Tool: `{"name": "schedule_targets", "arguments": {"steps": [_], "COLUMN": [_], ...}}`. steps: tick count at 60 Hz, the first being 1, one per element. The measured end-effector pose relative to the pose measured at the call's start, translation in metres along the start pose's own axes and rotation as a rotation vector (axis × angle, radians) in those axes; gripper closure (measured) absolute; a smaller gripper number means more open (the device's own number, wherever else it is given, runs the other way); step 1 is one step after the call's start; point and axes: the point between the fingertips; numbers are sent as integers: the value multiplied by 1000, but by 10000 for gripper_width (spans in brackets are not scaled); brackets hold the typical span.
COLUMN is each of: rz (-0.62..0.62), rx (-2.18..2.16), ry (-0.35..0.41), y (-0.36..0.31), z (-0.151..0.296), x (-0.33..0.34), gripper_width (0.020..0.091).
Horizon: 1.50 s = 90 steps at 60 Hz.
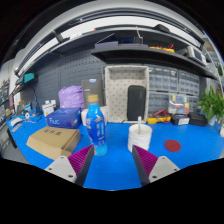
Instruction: Pour water
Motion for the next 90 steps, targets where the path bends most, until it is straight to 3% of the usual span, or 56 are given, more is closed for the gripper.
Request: {"name": "schedule_targets", "arguments": {"steps": [12, 33, 41, 45, 47, 57, 62, 72, 90], "rz": [3, -47, -58, -50, -48, -40, -44, -39, 22], "rx": [3, 23, 24, 29, 33, 29, 34, -31, -478], "ry": [4, 48, 83, 93, 97, 140, 154, 168, 50], "y": [-42, -54, -54, -53, -54, -54, -54, -52, -41], "z": [5, 25, 28, 27, 25, 27, 29, 30, 51], "x": [-50, -128, -145, -152, -154, -153, -155, -155, -145], "gripper_width": [327, 330, 416, 484, 569, 633, 731, 740, 734]}}
Point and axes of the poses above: the point between the fingertips, and its own axes, seen from behind it with the camera up: y to the right, z up, x backward, against the way the camera looks, and after that the axes turned 1 degree about -z, right-handed
